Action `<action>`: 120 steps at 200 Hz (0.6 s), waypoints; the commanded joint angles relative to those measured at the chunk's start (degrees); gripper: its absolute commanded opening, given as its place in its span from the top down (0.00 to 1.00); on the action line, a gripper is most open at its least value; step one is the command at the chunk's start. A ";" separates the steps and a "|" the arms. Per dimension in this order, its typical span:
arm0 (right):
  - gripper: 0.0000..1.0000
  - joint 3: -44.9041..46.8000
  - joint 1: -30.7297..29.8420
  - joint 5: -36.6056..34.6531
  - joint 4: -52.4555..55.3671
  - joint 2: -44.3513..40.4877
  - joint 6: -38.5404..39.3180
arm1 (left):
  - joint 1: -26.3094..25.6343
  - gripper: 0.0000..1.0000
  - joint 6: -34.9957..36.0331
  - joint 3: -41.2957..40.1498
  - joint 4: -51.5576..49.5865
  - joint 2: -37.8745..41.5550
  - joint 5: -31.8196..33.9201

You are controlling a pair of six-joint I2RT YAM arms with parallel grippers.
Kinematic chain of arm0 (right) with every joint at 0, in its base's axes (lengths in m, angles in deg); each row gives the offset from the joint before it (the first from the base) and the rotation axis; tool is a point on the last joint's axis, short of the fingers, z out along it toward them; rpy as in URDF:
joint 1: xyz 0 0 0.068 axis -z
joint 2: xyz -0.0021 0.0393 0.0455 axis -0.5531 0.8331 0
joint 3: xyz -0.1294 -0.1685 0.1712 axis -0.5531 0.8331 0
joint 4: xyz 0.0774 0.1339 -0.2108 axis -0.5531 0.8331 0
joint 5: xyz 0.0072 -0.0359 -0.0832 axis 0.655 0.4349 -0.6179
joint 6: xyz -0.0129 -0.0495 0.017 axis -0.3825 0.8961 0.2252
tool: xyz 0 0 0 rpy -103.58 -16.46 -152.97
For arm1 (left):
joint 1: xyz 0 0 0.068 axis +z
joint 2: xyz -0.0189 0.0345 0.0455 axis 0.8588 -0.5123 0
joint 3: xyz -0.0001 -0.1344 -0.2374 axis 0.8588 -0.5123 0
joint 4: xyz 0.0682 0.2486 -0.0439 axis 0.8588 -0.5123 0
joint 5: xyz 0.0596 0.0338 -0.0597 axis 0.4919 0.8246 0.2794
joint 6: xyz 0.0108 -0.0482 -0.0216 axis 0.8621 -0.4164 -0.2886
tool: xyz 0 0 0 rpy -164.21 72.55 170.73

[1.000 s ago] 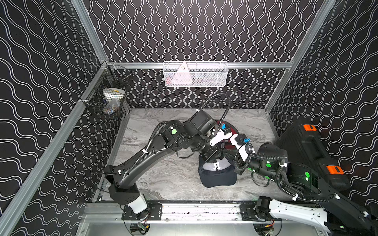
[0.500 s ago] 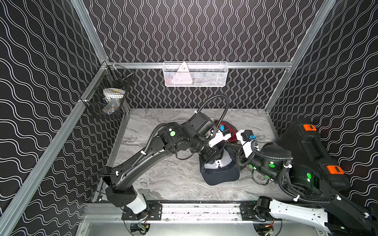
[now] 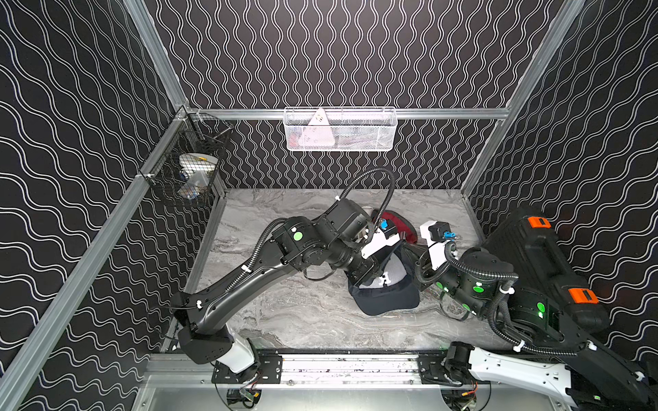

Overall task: Open the adjustable buckle of the baseball cap
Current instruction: Pull the adjustable strap on the baseball cap.

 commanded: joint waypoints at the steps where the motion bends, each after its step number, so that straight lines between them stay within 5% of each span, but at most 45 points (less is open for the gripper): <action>1: 0.94 -0.74 0.03 -4.23 -3.31 0.23 -0.95 | 0.22 1.00 -0.67 -0.96 -0.52 1.09 0.25; 73: 0.93 -0.43 0.04 -5.60 -2.37 0.77 -2.49 | 0.94 1.00 -1.93 -3.91 1.06 4.07 2.51; 120: 0.83 0.31 0.04 1.46 1.22 3.52 -5.45 | 7.53 1.00 -3.71 -4.49 5.04 5.93 1.65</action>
